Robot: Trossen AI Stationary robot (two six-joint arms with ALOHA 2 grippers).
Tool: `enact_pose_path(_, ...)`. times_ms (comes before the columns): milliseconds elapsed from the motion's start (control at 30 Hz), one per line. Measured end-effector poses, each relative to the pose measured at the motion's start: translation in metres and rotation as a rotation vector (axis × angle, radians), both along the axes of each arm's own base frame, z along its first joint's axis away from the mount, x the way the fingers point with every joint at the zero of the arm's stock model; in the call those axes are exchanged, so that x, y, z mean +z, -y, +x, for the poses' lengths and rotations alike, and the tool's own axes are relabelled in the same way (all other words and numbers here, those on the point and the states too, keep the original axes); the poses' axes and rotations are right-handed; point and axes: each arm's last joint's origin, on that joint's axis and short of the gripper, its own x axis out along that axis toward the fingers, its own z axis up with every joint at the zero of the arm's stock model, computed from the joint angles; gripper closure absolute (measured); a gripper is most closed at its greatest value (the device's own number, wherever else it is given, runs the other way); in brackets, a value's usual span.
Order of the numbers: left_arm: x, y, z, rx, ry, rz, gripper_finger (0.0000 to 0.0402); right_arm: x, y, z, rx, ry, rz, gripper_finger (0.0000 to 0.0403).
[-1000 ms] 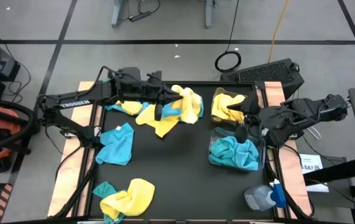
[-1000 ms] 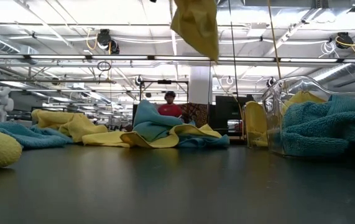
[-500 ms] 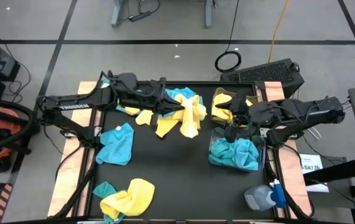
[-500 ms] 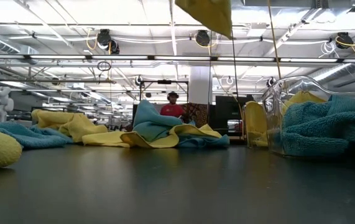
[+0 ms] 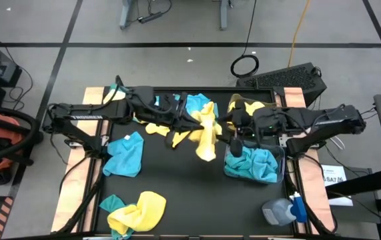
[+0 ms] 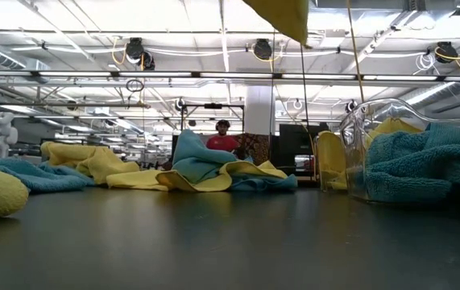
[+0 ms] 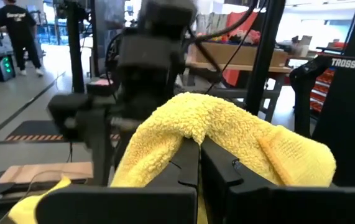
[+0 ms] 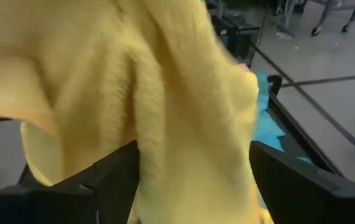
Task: Sort microfiber towel by color & place in baskets
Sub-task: Put the yellow microfiber cloth into the top transparent bin
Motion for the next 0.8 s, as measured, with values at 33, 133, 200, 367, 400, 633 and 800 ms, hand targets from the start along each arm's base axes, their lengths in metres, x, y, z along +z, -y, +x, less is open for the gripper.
enact_pose_path(33, 0.0, 0.001, 0.0, -0.007, 0.004, 0.0, 0.0398, -0.001, 0.0, 0.002, 0.015, -0.003, 0.006, 0.0116)
enact_pose_path(133, 0.001, 0.001, 0.0, -0.008, 0.008, 0.001, 0.0398, 0.0, -0.001, 0.007, 0.089, 0.026, 0.024, 0.0116)
enact_pose_path(200, 0.001, 0.001, 0.0, -0.014, 0.008, 0.001, 0.0398, -0.001, -0.002, 0.012, 0.126, 0.033, 0.027, 0.0117)
enact_pose_path(367, 0.002, 0.001, 0.0, -0.029, 0.023, 0.002, 0.0398, -0.004, 0.0, 0.02, 0.143, 0.036, 0.017, 0.0125)
enact_pose_path(400, 0.002, 0.001, 0.0, -0.029, 0.021, 0.002, 0.0398, -0.005, 0.0, 0.022, 0.157, 0.04, 0.017, 0.0129)
enact_pose_path(633, 0.002, 0.001, 0.0, -0.03, 0.022, 0.001, 0.0398, -0.01, 0.003, 0.033, 0.184, 0.044, 0.024, 0.019)
enact_pose_path(800, 0.002, 0.001, 0.0, -0.031, 0.015, -0.022, 0.0398, -0.01, 0.006, 0.035, 0.185, 0.046, -0.006, 0.0273)
